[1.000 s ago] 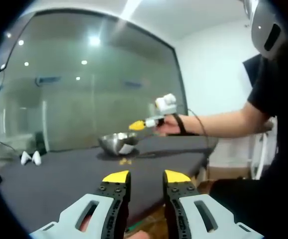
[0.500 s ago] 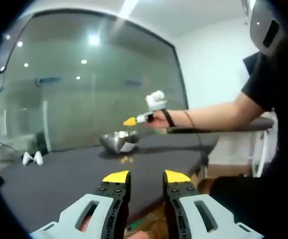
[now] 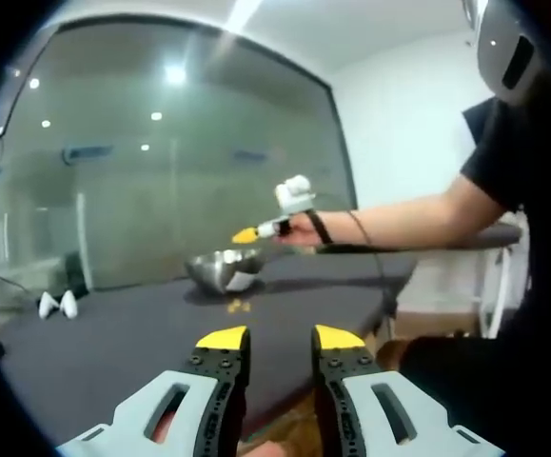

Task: Pick up the QQ candy scattered on the table and place it into the stainless steel bowl on the table

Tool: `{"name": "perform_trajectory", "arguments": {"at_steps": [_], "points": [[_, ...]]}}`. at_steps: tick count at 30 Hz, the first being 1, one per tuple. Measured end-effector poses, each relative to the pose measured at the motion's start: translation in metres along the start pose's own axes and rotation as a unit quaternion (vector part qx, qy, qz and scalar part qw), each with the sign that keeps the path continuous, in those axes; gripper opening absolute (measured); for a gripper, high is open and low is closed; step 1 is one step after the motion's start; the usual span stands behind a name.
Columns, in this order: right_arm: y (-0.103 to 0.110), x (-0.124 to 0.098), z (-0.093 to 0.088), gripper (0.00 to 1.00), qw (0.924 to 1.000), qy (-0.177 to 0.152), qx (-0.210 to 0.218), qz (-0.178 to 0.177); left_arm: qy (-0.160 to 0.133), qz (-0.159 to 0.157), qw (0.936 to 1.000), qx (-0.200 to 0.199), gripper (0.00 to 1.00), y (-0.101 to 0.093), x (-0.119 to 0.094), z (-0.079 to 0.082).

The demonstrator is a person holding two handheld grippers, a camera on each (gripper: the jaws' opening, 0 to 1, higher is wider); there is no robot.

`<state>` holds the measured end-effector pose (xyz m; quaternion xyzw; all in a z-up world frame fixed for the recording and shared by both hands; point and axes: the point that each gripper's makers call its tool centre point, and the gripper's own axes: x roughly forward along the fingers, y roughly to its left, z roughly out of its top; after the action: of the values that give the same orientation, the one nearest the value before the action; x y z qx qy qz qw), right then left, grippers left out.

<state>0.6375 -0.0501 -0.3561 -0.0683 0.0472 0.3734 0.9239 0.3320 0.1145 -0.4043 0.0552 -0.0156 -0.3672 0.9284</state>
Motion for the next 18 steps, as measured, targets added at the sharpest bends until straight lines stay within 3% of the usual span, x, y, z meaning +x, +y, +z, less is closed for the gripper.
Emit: {"name": "perform_trajectory", "arguments": {"at_steps": [12, 18], "points": [[0.043, -0.055, -0.004, 0.17, 0.9985, -0.037, 0.001, 0.041, -0.001, -0.005, 1.0000, 0.003, 0.27, -0.004, 0.006, 0.001], [0.062, -0.081, -0.027, 0.20, 0.9980, -0.018, -0.001, 0.061, -0.016, -0.015, 0.9998, 0.001, 0.27, -0.009, 0.010, 0.009]]}}
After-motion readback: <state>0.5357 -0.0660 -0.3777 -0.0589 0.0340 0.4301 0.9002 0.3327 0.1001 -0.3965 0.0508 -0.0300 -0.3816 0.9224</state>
